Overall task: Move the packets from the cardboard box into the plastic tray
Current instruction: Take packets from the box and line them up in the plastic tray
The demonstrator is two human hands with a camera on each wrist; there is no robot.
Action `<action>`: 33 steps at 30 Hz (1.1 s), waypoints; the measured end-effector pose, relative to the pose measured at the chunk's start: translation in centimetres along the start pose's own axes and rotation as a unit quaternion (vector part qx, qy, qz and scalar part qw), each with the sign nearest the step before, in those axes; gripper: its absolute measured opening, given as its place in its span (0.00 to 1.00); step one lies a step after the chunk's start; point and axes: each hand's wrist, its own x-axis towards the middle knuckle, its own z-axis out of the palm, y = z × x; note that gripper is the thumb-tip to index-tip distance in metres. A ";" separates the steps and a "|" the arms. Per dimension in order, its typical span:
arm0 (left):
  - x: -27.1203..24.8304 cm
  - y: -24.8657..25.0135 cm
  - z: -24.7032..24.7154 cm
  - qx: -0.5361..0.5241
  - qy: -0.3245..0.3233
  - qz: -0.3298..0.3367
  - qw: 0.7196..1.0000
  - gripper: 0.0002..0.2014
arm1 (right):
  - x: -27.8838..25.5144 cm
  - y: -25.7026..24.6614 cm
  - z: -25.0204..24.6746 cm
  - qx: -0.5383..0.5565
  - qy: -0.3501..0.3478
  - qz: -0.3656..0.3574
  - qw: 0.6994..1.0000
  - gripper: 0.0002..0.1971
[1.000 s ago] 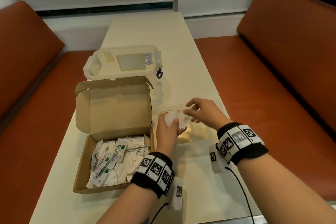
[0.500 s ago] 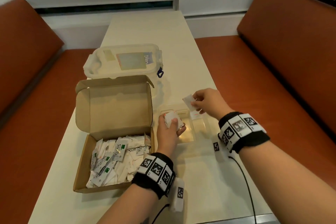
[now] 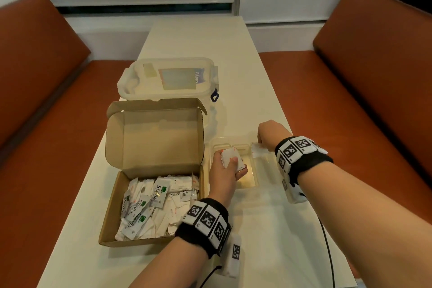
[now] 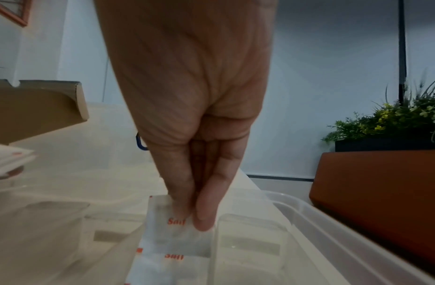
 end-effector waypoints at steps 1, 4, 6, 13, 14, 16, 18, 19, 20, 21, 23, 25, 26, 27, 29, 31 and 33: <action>0.0 0.0 0.0 0.001 0.000 -0.004 1.000 0.11 | 0.1 -0.1 0.0 -0.001 0.002 -0.003 1.000 0.11; 0.0 -0.1 0.0 0.009 -0.002 -0.011 1.000 0.12 | 0.2 -0.4 0.3 -0.009 -0.005 -0.011 1.000 0.13; 0.1 -0.1 0.0 0.009 -0.004 -0.015 1.000 0.14 | 0.2 -0.4 0.5 -0.011 -0.015 -0.015 1.000 0.13; 0.0 0.0 0.0 0.015 -0.006 -0.018 1.000 0.13 | 0.4 -0.5 0.7 -0.025 -0.035 -0.016 0.999 0.15; 0.0 -0.1 0.0 0.021 -0.008 -0.015 1.000 0.14 | 0.4 -0.5 0.8 -0.027 -0.037 -0.015 0.999 0.15; 0.1 -0.1 -0.1 0.030 -0.012 -0.010 0.999 0.15 | 0.4 -0.5 1.0 -0.031 -0.048 -0.011 0.998 0.15; 0.0 0.0 -0.1 0.029 -0.015 -0.007 0.999 0.13 | 0.2 -0.3 1.2 -0.031 -0.058 -0.007 0.998 0.14; 0.1 0.0 -0.1 0.029 -0.016 -0.008 0.999 0.13 | 0.2 -0.2 1.2 -0.027 -0.059 -0.005 0.998 0.14; 0.1 0.0 -0.1 0.031 -0.016 -0.009 0.999 0.13 | 0.1 -0.1 1.3 -0.022 -0.058 -0.003 0.998 0.14; 0.1 0.0 -0.1 0.037 -0.016 -0.008 0.999 0.14 | 0.2 0.0 1.2 -0.017 -0.057 -0.001 0.998 0.14; 0.2 -0.1 -0.1 0.048 -0.016 -0.008 0.999 0.15 | 0.1 0.1 1.1 -0.013 -0.052 -0.001 0.999 0.14; 0.3 -0.1 -0.2 0.053 -0.015 -0.008 0.998 0.14 | 0.0 0.1 1.1 -0.017 -0.045 -0.004 0.999 0.13; 0.3 -0.2 -0.2 0.055 -0.014 -0.008 0.998 0.15 | 0.0 0.1 1.1 -0.019 -0.041 -0.005 0.999 0.13; 0.3 -0.2 -0.2 0.057 -0.014 -0.008 0.998 0.16 | -0.1 0.1 1.2 -0.021 -0.038 -0.007 0.999 0.13; 0.3 -0.2 -0.2 0.063 -0.015 -0.008 0.998 0.17 | -0.2 0.2 1.2 -0.020 -0.032 -0.011 0.999 0.13; 0.3 -0.2 -0.1 0.064 -0.015 -0.009 0.998 0.17 | -0.3 0.3 1.3 -0.016 -0.025 -0.015 0.999 0.13; 0.2 -0.1 -0.1 0.065 -0.015 -0.012 0.998 0.15 | -0.4 0.3 1.3 -0.012 -0.020 -0.017 1.000 0.12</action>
